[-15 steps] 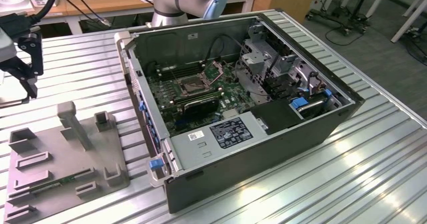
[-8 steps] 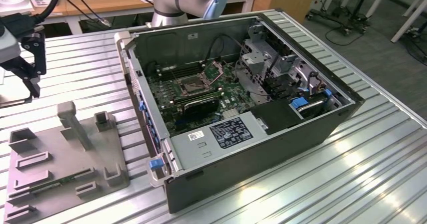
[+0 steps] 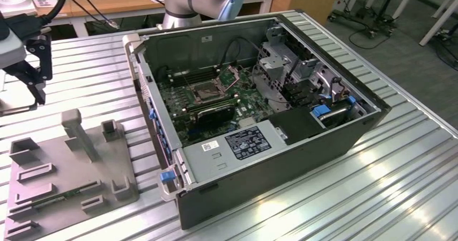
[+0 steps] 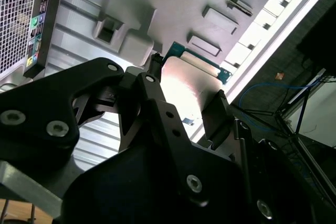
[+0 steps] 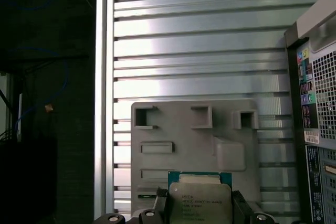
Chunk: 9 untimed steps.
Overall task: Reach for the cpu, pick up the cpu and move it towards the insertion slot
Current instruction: 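Pick up the cpu and move it towards the insertion slot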
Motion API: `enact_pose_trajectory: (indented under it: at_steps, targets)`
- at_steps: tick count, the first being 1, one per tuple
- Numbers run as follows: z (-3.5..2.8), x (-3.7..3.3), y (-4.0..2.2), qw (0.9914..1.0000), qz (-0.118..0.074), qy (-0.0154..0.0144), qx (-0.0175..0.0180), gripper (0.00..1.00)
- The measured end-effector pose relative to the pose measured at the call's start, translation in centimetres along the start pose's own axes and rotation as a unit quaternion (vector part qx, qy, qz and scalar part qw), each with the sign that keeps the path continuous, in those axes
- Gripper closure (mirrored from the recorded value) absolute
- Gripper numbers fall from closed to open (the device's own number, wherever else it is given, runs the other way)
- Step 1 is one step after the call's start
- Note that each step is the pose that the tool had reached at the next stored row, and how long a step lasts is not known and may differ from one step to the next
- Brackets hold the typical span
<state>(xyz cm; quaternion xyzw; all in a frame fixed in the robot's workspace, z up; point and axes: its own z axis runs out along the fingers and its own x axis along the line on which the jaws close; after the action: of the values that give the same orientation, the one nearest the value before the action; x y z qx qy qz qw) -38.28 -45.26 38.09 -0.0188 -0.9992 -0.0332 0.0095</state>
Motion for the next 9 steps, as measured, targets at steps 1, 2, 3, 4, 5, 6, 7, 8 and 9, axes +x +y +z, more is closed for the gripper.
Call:
enact_pose_trajectory:
  at_steps: [1, 2, 3, 4, 5, 6, 7, 8, 9]
  targets:
    - [0.00, -0.03, 0.00, 1.00000, 0.000, 0.0000, 0.0000, 0.45]
    - [0.00, -0.07, 0.00, 1.00000, 0.000, 0.0000, 0.0000, 0.45]
    - [-0.01, -0.10, 0.00, 1.00000, 0.000, 0.0001, 0.0000, 0.45]
    - [0.00, -0.13, 0.00, 1.00000, 0.000, 0.0000, 0.0000, 0.45]
    - [-0.01, -0.17, 0.01, 1.00000, 0.000, 0.0000, 0.0000, 0.45]
    - [-0.01, -0.20, 0.01, 1.00000, 0.000, 0.0001, 0.0000, 0.45]
    - [-0.01, -0.24, 0.01, 1.00000, 0.000, 0.0001, 0.0000, 0.45]
    - [-0.01, -0.27, 0.01, 1.00000, 0.000, 0.0000, 0.0000, 0.45]
    - [-0.01, -0.32, 0.01, 1.00000, 0.000, 0.0000, 0.0000, 0.45]
